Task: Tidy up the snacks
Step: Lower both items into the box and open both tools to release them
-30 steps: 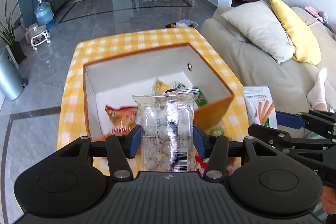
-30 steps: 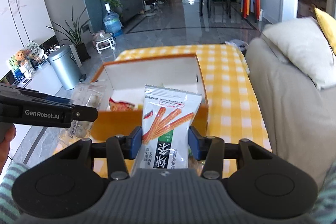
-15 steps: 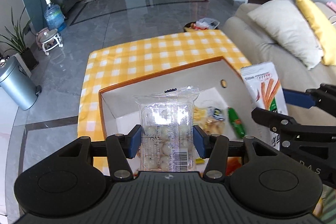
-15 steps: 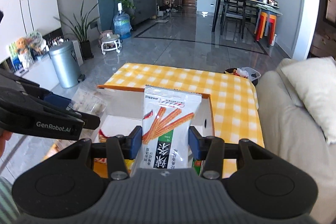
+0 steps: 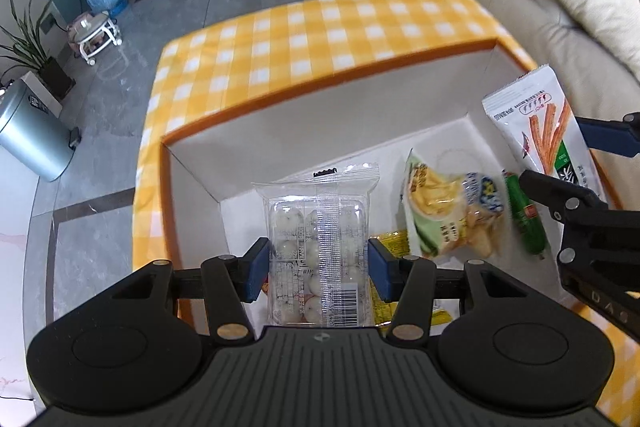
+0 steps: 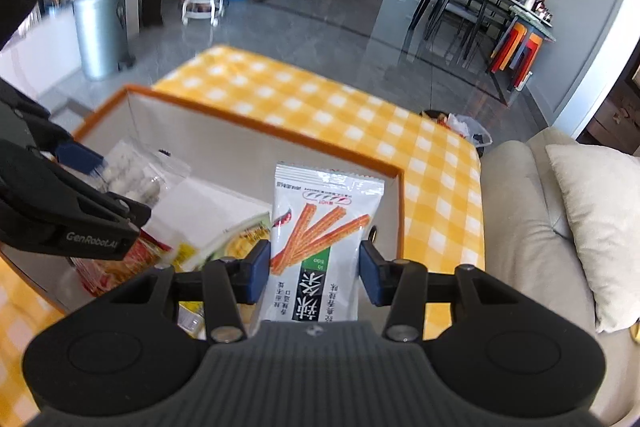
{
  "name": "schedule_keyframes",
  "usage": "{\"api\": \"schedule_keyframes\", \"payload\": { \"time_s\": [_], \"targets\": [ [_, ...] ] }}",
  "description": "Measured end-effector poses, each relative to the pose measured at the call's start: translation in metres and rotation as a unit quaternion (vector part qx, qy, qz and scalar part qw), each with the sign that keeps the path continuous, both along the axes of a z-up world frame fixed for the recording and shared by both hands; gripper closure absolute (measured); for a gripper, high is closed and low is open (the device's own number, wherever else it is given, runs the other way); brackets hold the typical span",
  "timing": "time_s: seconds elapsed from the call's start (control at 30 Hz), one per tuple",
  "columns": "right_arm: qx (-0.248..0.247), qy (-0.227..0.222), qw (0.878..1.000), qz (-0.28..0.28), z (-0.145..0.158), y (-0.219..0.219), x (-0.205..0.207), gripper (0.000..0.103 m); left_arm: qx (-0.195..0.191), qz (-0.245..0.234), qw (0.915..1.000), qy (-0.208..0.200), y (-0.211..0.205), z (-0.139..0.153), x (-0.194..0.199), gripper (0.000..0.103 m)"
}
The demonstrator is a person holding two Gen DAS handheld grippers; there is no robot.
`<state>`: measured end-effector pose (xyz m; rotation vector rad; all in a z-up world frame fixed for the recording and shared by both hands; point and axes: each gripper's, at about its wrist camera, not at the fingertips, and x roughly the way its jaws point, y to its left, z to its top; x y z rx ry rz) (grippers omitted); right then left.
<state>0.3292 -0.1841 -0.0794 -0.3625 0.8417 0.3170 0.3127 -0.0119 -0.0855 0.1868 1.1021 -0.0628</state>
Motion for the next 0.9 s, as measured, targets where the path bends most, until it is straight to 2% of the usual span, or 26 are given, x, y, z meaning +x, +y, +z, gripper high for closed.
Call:
{"api": "schedule_keyframes", "payload": {
  "time_s": [0.1,0.5,0.7,0.9],
  "targets": [
    [-0.032,0.011,0.999,0.008,-0.013,0.007,0.007,0.058,0.01,-0.002,0.9999,0.008,-0.003,-0.009,0.006,0.044],
    [-0.102,0.044,0.994,0.021,-0.044,0.02,0.017,0.057,0.03,-0.009,0.9992,0.027,-0.012,-0.033,0.017,0.044],
    [-0.114,0.054,0.992,0.027,-0.051,0.022,0.016,0.056,0.037,-0.011,0.9986,0.037,-0.015,-0.039,0.02,0.041],
    [-0.111,0.041,0.993,0.027,-0.044,0.02,0.012,0.045,0.042,-0.017,0.9986,0.025,-0.015,-0.033,0.013,0.036]
  ]
}}
